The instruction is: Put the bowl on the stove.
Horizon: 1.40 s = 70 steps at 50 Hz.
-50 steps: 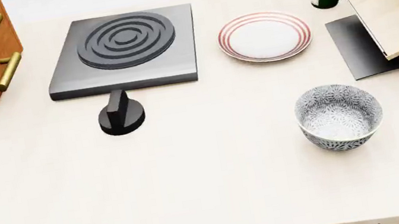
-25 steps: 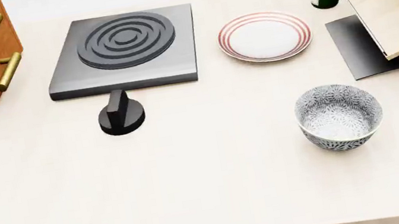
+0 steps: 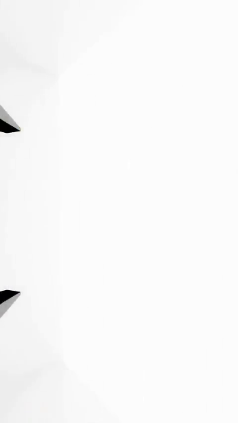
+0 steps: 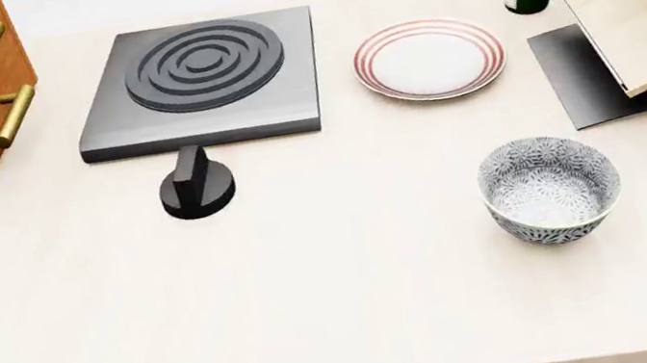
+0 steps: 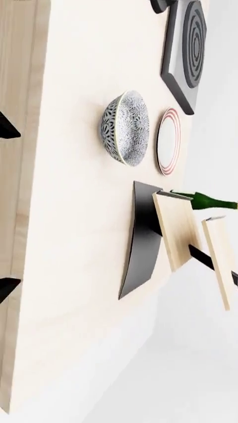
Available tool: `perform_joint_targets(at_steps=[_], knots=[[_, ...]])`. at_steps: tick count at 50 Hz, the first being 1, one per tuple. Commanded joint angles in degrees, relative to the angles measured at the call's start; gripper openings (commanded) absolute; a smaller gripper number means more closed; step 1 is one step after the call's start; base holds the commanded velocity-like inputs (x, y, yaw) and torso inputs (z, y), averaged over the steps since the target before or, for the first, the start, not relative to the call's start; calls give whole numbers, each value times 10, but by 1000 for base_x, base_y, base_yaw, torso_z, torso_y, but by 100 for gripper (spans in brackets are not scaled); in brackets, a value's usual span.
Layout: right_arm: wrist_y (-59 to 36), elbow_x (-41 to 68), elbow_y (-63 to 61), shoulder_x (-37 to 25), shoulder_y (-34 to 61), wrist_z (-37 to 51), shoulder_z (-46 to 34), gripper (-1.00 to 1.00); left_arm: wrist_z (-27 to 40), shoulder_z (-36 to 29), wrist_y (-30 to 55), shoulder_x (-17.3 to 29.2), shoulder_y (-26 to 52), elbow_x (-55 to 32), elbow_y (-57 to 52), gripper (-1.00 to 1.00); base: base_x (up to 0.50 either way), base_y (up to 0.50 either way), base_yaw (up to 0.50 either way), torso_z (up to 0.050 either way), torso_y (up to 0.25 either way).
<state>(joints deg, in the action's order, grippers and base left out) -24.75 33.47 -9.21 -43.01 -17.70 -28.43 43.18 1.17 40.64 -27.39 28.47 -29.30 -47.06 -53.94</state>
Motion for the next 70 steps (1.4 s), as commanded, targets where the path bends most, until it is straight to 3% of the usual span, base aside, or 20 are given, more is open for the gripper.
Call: perform_joint_targets(at_steps=[1, 10, 52, 70], knots=[[-28, -2, -61, 4, -42, -23, 30, 100, 17, 18, 10, 3, -25, 20, -50, 100, 0, 0, 0, 0, 0], [-15, -8, -65, 5, -38, -27, 25, 100, 23, 9, 8, 8, -26, 25, -47, 100, 0, 0, 0, 0, 0], [-5, -28, -58, 7, -25, -18, 9, 100, 41, -6, -6, 27, -32, 36, -39, 100, 0, 494, 0, 0, 0], [-19, -24, -51, 8, -12, -9, 4, 100, 43, -11, -10, 29, -34, 39, -36, 100, 0, 1, 0, 0, 0]])
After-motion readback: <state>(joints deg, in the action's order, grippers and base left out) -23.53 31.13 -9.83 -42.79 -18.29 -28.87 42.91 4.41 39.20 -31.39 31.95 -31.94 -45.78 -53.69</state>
